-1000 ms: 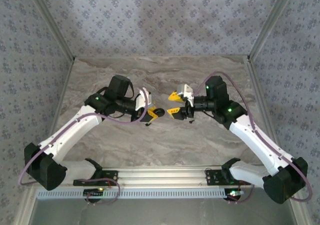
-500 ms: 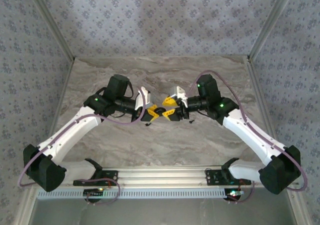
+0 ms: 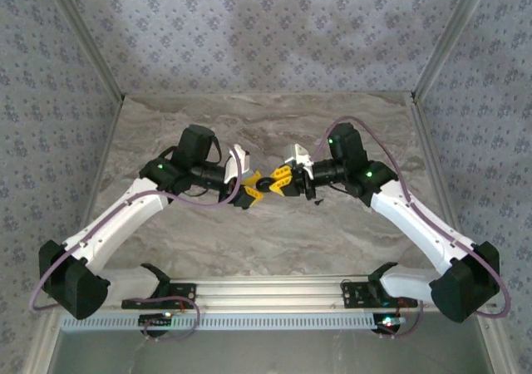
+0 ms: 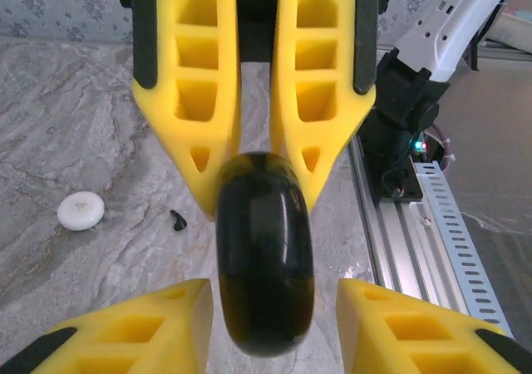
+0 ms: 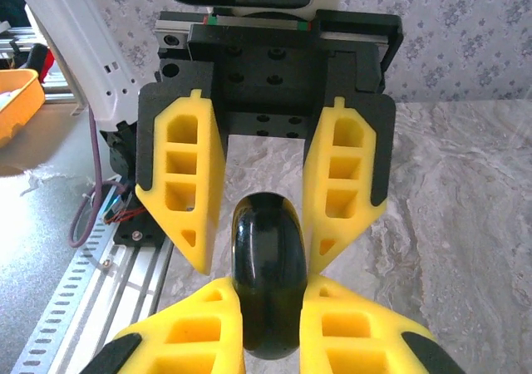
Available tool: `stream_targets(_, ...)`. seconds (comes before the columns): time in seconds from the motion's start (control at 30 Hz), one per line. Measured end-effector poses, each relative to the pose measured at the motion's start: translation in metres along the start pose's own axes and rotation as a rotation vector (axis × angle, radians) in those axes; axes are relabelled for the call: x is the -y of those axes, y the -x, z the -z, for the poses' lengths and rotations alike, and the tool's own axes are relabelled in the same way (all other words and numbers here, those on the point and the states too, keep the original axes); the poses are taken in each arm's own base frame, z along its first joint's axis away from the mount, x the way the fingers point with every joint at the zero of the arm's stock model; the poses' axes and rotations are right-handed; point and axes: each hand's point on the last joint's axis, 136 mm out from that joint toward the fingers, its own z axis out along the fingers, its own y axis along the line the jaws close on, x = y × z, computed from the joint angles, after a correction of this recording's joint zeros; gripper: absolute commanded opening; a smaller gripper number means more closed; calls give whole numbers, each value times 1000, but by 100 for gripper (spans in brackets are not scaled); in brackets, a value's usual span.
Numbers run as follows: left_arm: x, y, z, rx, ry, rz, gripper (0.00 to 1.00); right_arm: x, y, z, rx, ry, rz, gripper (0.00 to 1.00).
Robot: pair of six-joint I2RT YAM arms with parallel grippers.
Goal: Insert the wireless bluetooth earbuds into the charging case
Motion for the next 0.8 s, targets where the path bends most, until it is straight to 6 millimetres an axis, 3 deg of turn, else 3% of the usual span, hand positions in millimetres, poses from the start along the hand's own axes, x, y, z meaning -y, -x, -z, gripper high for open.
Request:
stream_targets(0.37, -1, 1, 0, 9, 6, 2, 40, 1, 0, 1, 0, -3, 0, 12)
stream_targets(0.67, -4, 5, 2, 21, 26, 2, 24, 1, 0, 1, 1, -2, 0, 14)
stream_targets(0.8, -4, 5, 2, 21, 27, 1, 22, 2, 0, 1, -1, -8, -9, 35)
